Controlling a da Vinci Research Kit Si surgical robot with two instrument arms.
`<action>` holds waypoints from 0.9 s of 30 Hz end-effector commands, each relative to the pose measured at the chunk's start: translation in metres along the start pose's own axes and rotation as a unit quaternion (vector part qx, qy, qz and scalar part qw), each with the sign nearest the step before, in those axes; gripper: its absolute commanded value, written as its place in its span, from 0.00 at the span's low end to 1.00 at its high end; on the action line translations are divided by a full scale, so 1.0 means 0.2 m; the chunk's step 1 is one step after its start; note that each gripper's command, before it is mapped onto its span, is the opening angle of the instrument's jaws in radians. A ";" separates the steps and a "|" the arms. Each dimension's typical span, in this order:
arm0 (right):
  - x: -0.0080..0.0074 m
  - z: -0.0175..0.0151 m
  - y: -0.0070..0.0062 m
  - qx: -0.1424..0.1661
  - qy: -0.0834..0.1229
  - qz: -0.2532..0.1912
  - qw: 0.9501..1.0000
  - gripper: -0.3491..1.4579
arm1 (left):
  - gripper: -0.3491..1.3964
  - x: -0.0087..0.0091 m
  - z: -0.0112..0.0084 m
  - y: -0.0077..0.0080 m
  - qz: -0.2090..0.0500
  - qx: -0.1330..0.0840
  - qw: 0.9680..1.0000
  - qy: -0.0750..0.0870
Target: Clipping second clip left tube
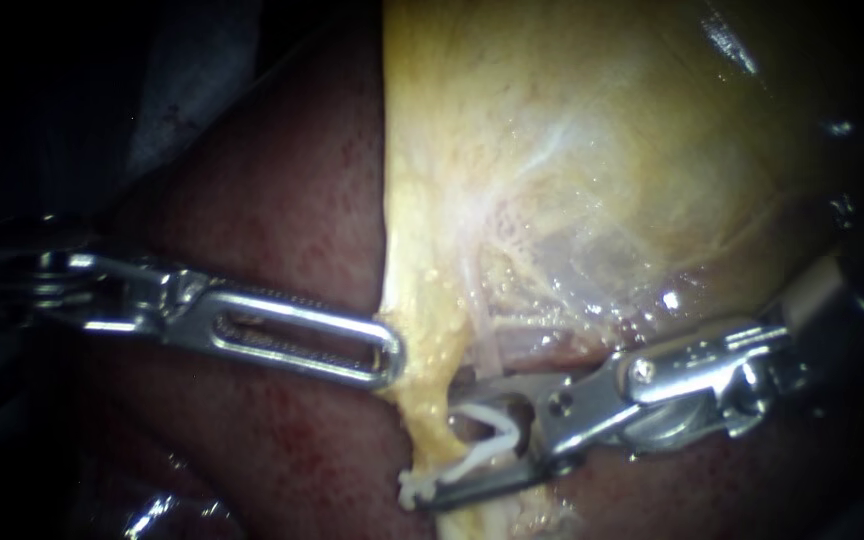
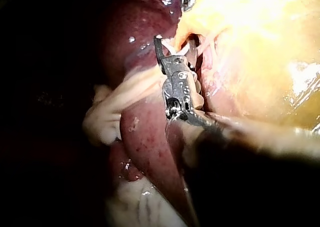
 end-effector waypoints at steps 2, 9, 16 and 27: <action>0.001 0.002 0.000 0.001 0.000 -0.001 1.000 0.43 | 0.00 0.000 0.000 0.000 0.000 0.000 1.000 0.000; 0.000 0.004 0.003 0.000 0.000 0.001 1.000 0.41 | 0.00 0.000 0.001 0.000 0.000 -0.001 1.000 0.000; -0.001 0.004 0.004 0.002 -0.002 0.004 1.000 0.35 | 0.00 0.000 0.001 -0.001 0.000 -0.001 1.000 0.000; -0.001 0.003 0.006 0.017 -0.010 0.030 0.999 0.02 | 0.00 0.000 0.002 -0.001 0.000 -0.002 1.000 -0.002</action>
